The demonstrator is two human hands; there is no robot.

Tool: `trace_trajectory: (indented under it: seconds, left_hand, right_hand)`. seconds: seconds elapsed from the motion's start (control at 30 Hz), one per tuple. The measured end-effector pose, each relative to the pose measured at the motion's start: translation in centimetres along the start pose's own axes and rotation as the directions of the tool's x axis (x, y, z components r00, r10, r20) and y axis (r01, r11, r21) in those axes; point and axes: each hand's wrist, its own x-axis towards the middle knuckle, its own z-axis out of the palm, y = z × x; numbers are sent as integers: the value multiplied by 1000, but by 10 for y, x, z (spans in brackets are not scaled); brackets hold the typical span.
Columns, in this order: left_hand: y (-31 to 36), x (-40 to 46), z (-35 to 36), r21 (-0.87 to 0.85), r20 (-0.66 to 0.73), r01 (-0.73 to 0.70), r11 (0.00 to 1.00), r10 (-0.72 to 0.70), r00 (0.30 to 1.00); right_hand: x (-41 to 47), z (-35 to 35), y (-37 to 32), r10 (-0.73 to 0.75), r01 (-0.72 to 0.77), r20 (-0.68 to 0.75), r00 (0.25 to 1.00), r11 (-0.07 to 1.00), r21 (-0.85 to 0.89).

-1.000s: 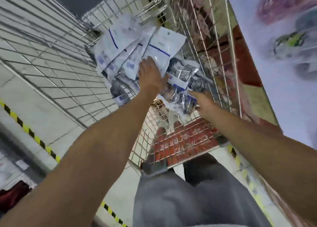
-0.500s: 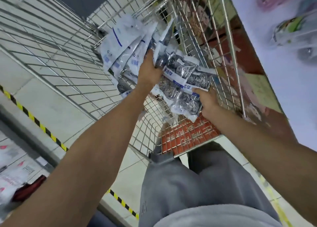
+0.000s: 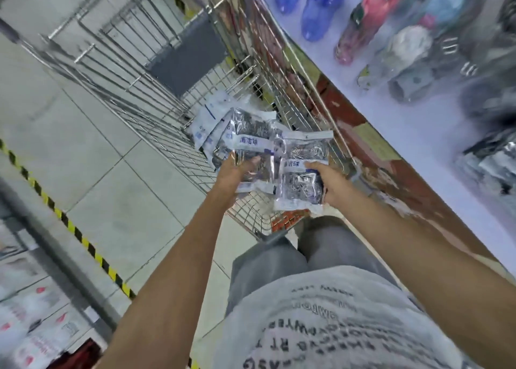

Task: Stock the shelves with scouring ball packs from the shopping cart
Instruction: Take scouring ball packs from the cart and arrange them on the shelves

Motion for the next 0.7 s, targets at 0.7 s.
trace_trajectory:
  seconds: [0.7]
  left_hand:
    - [-72,-158,143,315,309,-192,930,90,947]
  right_hand:
    - [-221,-236,149,-303,403,-270,914,764,504]
